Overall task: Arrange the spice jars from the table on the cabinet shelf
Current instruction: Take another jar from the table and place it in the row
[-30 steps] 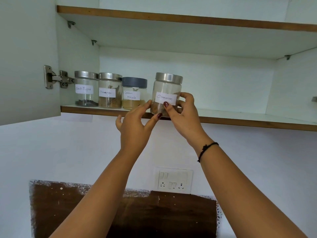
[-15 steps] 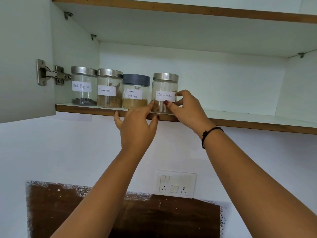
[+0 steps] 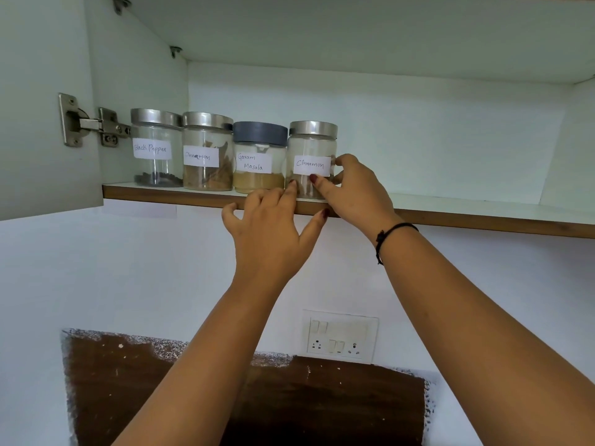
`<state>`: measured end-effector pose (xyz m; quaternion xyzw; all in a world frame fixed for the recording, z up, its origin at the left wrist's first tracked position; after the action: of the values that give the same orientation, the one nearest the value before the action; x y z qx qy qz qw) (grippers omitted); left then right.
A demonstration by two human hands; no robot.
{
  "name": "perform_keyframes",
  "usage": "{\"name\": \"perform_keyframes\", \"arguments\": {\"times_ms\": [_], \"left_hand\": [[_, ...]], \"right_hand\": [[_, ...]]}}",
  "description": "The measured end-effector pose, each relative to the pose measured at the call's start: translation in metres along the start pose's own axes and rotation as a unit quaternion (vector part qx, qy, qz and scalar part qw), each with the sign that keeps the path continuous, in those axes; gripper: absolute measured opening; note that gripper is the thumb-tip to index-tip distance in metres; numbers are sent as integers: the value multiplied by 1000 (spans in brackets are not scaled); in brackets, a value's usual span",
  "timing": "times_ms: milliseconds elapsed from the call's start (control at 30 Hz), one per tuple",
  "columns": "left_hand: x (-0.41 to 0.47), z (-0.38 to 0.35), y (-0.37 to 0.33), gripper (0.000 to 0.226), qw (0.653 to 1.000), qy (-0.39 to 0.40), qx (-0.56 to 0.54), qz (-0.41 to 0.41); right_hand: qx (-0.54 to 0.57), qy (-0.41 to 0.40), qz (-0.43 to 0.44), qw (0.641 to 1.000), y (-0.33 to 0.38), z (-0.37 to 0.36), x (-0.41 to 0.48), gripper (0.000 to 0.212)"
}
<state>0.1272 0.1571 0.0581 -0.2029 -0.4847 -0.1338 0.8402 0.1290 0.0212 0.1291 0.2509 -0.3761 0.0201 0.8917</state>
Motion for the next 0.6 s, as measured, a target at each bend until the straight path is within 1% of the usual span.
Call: {"name": "perform_keyframes", "arguments": {"times_ms": [67, 133, 233, 300, 400, 500, 600], "left_hand": [[0, 0, 1, 68, 1000, 7, -1, -1], [-3, 2, 3, 63, 1000, 11, -25, -11], [-15, 14, 9, 54, 992, -4, -118, -36], [-35, 24, 17, 49, 981, -15, -191, -23], [-73, 36, 32, 43, 962, 5, -270, 32], [-117, 42, 53, 39, 950, 22, -298, 89], [-161, 48, 80, 34, 933, 39, -323, 152]], "right_hand": [[-7, -17, 8, 1000, 1, -1, -3, 53], [27, -63, 27, 997, 3, 0, -12, 51], [114, -153, 93, 977, 9, 0, -43, 32], [161, -173, 122, 964, 11, -7, -73, 17], [228, -141, 109, 957, 12, -28, -122, 10], [282, -63, 71, 955, 10, -54, -169, 12], [313, 17, 57, 948, 10, -82, -213, 15]]}}
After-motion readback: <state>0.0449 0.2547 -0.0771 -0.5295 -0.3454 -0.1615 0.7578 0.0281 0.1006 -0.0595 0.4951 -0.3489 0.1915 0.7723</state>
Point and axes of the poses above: each hand's wrist, its own x-axis towards the middle knuckle, its own z-axis out of the back of the hand, y = z × x, the point moved 1 cm from there along x, towards the middle knuckle, and after that the axes turned 2 degrees about -z, right-handed, at the moved point
